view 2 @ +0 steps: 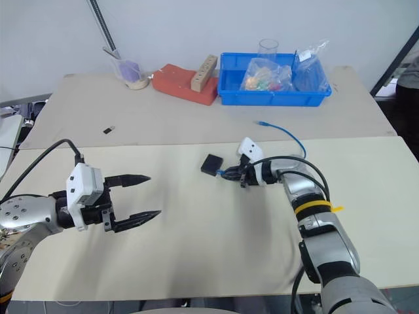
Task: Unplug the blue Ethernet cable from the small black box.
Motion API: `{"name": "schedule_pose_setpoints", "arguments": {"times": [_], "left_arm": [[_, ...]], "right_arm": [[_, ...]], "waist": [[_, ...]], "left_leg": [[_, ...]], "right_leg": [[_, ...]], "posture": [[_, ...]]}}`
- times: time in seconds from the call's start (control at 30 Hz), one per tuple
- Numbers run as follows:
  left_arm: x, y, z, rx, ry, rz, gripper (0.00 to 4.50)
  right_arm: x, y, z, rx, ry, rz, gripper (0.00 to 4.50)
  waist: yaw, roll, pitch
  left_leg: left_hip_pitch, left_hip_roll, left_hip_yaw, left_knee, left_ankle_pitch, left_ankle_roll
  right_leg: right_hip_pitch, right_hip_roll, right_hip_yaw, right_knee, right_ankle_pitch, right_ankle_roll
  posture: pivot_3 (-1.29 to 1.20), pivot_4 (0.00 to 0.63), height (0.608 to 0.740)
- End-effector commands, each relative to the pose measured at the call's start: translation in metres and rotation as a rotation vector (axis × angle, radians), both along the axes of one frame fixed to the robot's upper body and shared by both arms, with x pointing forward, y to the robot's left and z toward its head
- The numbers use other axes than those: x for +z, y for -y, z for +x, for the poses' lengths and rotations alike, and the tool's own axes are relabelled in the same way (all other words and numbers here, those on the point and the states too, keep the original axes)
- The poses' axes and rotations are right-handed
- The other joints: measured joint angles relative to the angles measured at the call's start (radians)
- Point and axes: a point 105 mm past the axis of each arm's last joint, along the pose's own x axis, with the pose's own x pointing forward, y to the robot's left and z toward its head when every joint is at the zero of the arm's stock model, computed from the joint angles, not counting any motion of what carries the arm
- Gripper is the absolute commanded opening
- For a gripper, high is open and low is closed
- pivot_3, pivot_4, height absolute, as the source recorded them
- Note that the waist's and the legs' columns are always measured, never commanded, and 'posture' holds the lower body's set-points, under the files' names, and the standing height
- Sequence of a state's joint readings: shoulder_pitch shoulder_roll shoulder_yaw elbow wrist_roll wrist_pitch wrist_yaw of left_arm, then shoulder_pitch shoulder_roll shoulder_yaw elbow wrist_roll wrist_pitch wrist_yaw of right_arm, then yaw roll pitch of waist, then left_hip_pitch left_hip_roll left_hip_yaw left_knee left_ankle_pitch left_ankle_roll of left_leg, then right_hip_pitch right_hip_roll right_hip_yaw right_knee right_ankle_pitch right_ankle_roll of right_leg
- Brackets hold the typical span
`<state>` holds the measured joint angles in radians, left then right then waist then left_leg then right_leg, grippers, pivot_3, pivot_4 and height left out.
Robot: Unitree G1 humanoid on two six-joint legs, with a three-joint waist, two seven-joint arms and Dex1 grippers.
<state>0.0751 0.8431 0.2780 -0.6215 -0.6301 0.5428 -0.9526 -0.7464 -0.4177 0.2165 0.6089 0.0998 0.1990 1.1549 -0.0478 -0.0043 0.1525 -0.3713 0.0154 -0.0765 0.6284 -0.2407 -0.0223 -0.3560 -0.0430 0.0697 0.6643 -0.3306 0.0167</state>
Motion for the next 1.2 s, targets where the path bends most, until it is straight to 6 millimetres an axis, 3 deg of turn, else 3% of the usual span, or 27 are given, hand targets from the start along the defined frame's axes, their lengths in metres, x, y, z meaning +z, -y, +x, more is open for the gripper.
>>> {"name": "schedule_pose_setpoints", "arguments": {"times": [0.03, 0.13, 0.17, 0.23, 0.37, 0.83, 0.93, 1.07, 1.13, 1.17, 1.2], "left_arm": [[0.012, 0.0, 0.004, 0.042, 0.015, -0.065, 4.5], [0.014, -0.005, 0.012, 0.132, -0.099, -0.234, 4.5], [0.01, -0.007, 0.017, 0.159, -0.183, -0.32, 4.5], [0.007, -0.007, 0.022, 0.17, -0.298, -0.421, 4.5], [0.01, -0.003, 0.039, 0.146, -0.37, -0.483, 4.5], [0.017, 0.048, 0.071, -0.136, -0.307, -0.391, 4.5], [0.015, 0.052, 0.068, -0.17, -0.321, -0.391, 3.63], [0.013, 0.053, 0.065, -0.19, -0.333, -0.382, 1.84], [0.013, 0.053, 0.064, -0.192, -0.336, -0.382, 0.75], [0.012, 0.053, 0.063, -0.193, -0.339, -0.379, 0.5], [0.012, 0.053, 0.063, -0.194, -0.341, -0.377, 0.52]], "right_arm": [[0.017, -0.005, -0.005, 0.074, 0.108, 0.0, 0.02], [0.036, -0.006, -0.011, 0.188, 0.363, -0.073, 0.02], [0.053, -0.005, -0.014, 0.237, 0.58, -0.122, 0.02], [0.073, -0.007, -0.023, 0.323, 0.856, -0.176, 0.02], [0.094, -0.016, -0.042, 0.429, 1.158, -0.184, 0.02], [0.105, -0.031, -0.067, 0.493, 1.276, -0.157, 0.02], [0.106, -0.032, -0.07, 0.491, 1.276, -0.152, 0.0], [0.105, -0.03, -0.072, 0.484, 1.269, -0.153, 0.0], [0.105, -0.029, -0.072, 0.482, 1.267, -0.155, 0.0], [0.106, -0.029, -0.072, 0.481, 1.267, -0.155, 0.0], [0.106, -0.029, -0.072, 0.48, 1.267, -0.155, 0.0]], "waist": [[0.003, 0.0, 0.0], [0.008, 0.0, 0.0], [0.009, 0.0, 0.0], [0.01, 0.0, 0.001], [0.004, -0.001, 0.001], [0.006, -0.001, 0.001], [0.003, -0.001, 0.001], [0.004, -0.001, 0.001], [0.005, -0.001, 0.001], [0.005, -0.002, 0.001], [0.005, -0.002, 0.001]], "left_leg": [[0.0, 0.0, 0.0, 0.0, 0.0, 0.0], [-0.001, -0.001, 0.0, 0.001, 0.0, 0.0], [-0.001, -0.001, -0.001, 0.001, 0.0, 0.0], [-0.002, -0.001, -0.001, 0.002, 0.0, 0.0], [-0.002, -0.001, -0.001, 0.002, 0.0, 0.0], [-0.002, -0.002, 0.0, 0.002, 0.003, -0.005], [-0.002, -0.001, 0.0, 0.002, 0.003, -0.005], [-0.002, -0.001, 0.0, 0.002, 0.003, -0.005], [-0.002, -0.001, 0.0, 0.002, 0.003, -0.005], [-0.002, -0.002, 0.0, 0.002, 0.003, -0.005], [-0.002, -0.001, 0.0, 0.002, 0.003, -0.005]], "right_leg": [[0.0, 0.0, 0.0, 0.0, 0.0, 0.0], [0.0, -0.002, 0.0, 0.0, 0.0, 0.0], [0.0, -0.002, 0.0, 0.0, 0.0, 0.0], [0.0, -0.003, -0.001, 0.0, 0.0, 0.0], [0.0, 0.0, -0.001, 0.001, 0.0, 0.0], [0.0, 0.0, -0.001, 0.0, 0.0, 0.0], [0.0, 0.0, -0.001, 0.0, 0.0, 0.0], [0.0, 0.0, -0.001, 0.001, 0.0, 0.0], [0.0, 0.0, -0.001, 0.001, 0.0, 0.0], [0.0, 0.0, -0.001, 0.001, 0.0, 0.0], [0.0, 0.0, -0.001, 0.0, 0.0, 0.0]], "posture": [[0.0, 0.15, 0.74], [0.0, 0.15, 0.74], [0.0, 0.15, 0.74], [0.0, 0.15, 0.74], [0.0, 0.15, 0.74], [0.0, 0.15, 0.74], [0.0, 0.15, 0.74], [0.0, 0.15, 0.74], [0.0, 0.15, 0.74], [0.0, 0.15, 0.74], [0.0, 0.15, 0.74]]}}
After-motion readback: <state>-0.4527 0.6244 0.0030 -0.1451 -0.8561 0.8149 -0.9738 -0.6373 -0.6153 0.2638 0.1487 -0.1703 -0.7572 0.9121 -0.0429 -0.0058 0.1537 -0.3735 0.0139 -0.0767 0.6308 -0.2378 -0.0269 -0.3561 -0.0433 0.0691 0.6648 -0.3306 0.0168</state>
